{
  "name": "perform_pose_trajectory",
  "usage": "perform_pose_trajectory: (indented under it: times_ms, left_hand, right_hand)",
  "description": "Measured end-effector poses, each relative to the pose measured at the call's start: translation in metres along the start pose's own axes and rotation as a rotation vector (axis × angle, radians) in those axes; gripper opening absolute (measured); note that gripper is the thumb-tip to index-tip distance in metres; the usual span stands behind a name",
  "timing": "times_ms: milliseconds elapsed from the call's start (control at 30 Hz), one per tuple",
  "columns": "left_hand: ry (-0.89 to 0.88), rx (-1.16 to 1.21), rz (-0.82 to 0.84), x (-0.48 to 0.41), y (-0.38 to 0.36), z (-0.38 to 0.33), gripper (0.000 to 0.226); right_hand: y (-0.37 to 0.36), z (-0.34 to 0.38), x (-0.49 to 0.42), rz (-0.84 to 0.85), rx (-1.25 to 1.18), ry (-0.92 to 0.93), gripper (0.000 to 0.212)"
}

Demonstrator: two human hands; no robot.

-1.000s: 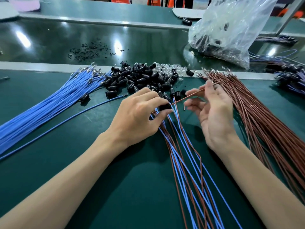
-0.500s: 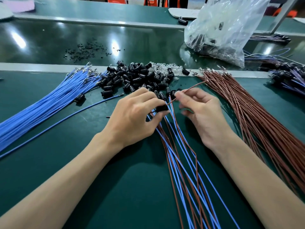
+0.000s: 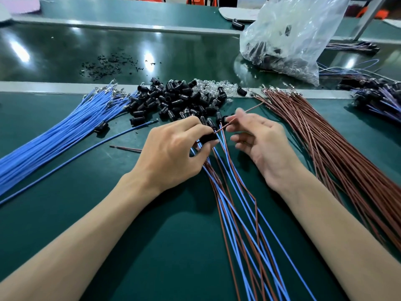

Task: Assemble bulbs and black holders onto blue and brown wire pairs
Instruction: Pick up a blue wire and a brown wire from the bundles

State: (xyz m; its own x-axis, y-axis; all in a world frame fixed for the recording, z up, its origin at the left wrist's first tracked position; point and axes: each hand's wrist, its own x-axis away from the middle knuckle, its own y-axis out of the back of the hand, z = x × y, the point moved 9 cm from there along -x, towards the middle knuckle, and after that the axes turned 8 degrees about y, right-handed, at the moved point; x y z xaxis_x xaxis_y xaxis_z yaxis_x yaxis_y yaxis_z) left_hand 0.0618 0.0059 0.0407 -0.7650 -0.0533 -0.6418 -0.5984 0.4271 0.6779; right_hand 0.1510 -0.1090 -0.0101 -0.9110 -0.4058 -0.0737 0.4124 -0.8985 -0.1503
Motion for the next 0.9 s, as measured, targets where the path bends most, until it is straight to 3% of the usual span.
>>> perform_pose_trajectory:
  times_ms: [133, 367, 500, 600, 667, 733, 800, 900]
  left_hand:
    - [-0.035, 0.009, 0.012, 0.001, -0.001, -0.004, 0.018]
    - [-0.026, 0.009, 0.011, 0.001, 0.000, -0.004, 0.017]
    - [0.011, -0.013, 0.001, 0.001, 0.000, 0.001, 0.016]
    - [0.061, -0.043, -0.037, 0.000, 0.004, 0.005, 0.016]
    - [0.113, -0.065, -0.096, 0.000, 0.011, 0.010, 0.017]
    - [0.197, -0.093, -0.146, 0.001, 0.016, 0.018, 0.016]
    - [0.300, -0.107, -0.188, 0.002, 0.022, 0.027, 0.017]
    - [0.383, -0.127, -0.190, 0.002, 0.023, 0.034, 0.018]
  right_hand:
    - [0.019, -0.005, -0.003, -0.200, -0.193, -0.039, 0.014]
    - [-0.002, -0.002, -0.002, 0.076, 0.133, 0.011, 0.021]
    - [0.031, -0.002, -0.010, -0.170, 0.104, 0.008, 0.011]
    - [0.057, 0.001, -0.017, -0.298, 0.117, 0.002, 0.041]
    - [0.073, 0.004, -0.019, -0.355, 0.120, -0.003, 0.051]
    - [0.082, 0.005, -0.020, -0.372, 0.068, -0.007, 0.035]
    - [0.087, 0.005, -0.020, -0.403, 0.056, -0.008, 0.034]
    - [0.087, 0.006, -0.018, -0.419, 0.225, -0.008, 0.046]
